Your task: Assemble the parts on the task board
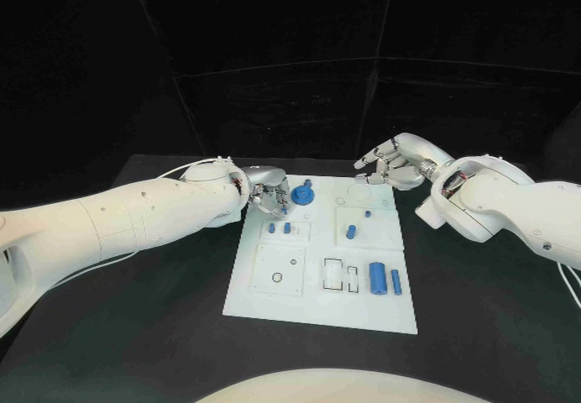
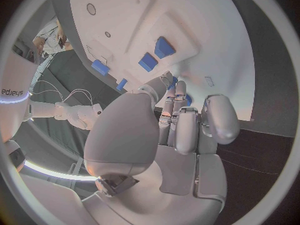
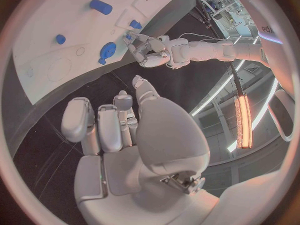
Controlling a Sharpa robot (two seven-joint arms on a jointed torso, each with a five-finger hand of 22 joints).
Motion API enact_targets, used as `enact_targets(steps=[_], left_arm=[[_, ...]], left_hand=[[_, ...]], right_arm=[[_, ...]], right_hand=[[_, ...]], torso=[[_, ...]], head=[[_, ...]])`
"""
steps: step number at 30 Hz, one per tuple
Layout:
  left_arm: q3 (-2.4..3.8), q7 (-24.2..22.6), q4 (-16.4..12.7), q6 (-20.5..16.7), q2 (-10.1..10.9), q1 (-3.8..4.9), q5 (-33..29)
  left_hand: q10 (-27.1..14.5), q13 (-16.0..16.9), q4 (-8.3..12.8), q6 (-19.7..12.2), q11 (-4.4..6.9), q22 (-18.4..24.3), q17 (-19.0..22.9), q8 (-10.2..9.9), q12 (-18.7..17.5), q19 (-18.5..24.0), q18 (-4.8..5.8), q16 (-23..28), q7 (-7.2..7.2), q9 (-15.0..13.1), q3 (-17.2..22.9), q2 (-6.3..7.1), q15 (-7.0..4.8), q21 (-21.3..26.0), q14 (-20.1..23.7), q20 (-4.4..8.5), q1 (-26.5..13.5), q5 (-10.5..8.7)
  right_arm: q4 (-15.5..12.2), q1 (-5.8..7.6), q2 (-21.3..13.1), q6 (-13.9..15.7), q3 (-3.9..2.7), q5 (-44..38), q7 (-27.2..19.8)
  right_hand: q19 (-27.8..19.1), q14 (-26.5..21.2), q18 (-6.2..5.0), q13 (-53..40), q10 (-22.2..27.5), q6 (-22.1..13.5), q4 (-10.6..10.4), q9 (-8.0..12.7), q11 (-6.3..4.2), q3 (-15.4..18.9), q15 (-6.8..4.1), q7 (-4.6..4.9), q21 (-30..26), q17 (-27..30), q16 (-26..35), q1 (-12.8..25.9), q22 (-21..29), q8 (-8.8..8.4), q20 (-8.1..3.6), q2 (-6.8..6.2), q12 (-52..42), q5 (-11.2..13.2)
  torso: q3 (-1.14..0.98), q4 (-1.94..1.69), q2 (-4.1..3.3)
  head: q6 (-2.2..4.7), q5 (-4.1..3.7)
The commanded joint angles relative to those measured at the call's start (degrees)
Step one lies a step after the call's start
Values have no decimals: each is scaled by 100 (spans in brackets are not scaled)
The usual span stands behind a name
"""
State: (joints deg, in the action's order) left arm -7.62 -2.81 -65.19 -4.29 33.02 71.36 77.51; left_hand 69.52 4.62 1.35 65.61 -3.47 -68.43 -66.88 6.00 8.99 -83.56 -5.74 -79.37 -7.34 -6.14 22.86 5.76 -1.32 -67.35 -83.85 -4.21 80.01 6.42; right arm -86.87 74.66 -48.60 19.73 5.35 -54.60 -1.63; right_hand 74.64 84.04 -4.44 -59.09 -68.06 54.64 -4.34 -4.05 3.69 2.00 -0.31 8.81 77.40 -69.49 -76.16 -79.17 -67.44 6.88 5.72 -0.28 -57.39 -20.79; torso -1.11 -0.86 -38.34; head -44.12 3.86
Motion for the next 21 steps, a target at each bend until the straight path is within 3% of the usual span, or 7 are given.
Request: enact_targets(steps=[1,12,21], left_arm=[[-3,124,14,121,-9,4,-16],[-4,192,25,137,1,5,-16],[-4,136,5,-59,39,4,-17]], left_hand=[[16,2,21,4,-5,-9,15,-25,-58,-21,57,-17,-5,5,14,24,4,-33,-196,-17,-90,-11],[-196,-42,-9,-301,-114,3,133,-238,-278,-1,59,22,-108,115,-53,187,87,5,-168,-76,-295,-9],[-391,-64,10,-638,-167,93,188,-256,-435,34,34,30,-134,227,-79,266,132,120,-157,-123,-343,-7]], right_arm=[[-19,11,2,-12,-4,2,-34],[-15,11,-15,0,-4,2,-27],[8,11,-19,1,-4,-2,-10]], right_hand=[[-23,159,-65,5,-21,-11,-32,2,-6,13,-36,-6,-25,2,26,-37,5,6,2,20,13,-11],[-32,157,-68,32,-8,-9,-32,2,-7,14,-36,-7,-35,15,36,-40,20,8,1,18,39,-10],[-38,155,-70,39,-4,-9,-32,2,-7,14,-37,-7,-40,23,42,-41,29,8,1,17,46,-10]], torso=[[1,-1,2],[2,-4,6],[3,-7,3]], head=[[-6,-4],[7,-19],[14,-15]])
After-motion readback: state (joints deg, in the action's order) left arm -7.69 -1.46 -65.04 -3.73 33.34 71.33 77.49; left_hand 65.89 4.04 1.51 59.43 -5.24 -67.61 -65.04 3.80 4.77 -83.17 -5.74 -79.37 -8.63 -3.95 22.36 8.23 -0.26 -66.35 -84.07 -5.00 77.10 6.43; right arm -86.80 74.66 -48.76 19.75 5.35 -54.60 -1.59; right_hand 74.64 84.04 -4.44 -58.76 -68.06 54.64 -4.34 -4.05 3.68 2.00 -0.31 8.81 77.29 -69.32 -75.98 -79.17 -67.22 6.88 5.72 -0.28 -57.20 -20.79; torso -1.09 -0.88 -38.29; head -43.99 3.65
